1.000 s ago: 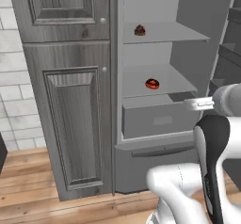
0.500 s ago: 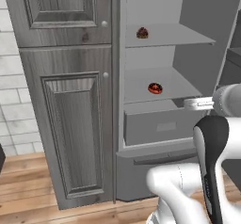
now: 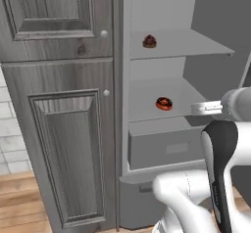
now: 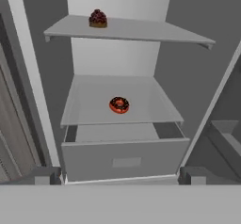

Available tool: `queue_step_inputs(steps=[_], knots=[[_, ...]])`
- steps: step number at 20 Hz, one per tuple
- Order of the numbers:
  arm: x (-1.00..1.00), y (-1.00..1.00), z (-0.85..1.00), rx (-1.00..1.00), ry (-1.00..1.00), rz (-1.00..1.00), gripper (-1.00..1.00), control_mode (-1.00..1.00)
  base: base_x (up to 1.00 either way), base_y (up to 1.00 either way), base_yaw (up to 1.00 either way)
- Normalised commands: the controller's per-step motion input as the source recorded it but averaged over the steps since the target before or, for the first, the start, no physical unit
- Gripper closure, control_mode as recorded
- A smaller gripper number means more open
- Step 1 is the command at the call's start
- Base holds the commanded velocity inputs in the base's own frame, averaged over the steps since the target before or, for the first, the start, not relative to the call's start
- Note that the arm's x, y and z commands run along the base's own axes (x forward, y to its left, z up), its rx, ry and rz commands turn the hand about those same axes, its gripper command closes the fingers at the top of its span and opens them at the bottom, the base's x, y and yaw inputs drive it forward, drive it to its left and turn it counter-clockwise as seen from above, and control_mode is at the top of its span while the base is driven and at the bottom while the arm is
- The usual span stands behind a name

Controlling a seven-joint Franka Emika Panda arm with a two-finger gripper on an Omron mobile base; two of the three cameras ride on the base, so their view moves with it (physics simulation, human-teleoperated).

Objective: Take the cake and donut from the fridge and place them on the empty tray on the dining counter.

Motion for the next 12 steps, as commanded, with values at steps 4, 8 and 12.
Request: queue_step_inputs(steps=[4, 8, 12], knots=[[0.0, 0.0, 0.0, 0.0, 0.0, 0.0, -1.0, 1.0, 0.6, -0.38, 0.0], [0.0, 0.0, 0.0, 0.0, 0.0, 0.0, -1.0, 1.0, 0.54, -0.31, 0.0], [0.0, 0.0, 0.0, 0.0, 0.0, 0.0, -1.0, 1.0, 0.46, -0.17, 0.0]])
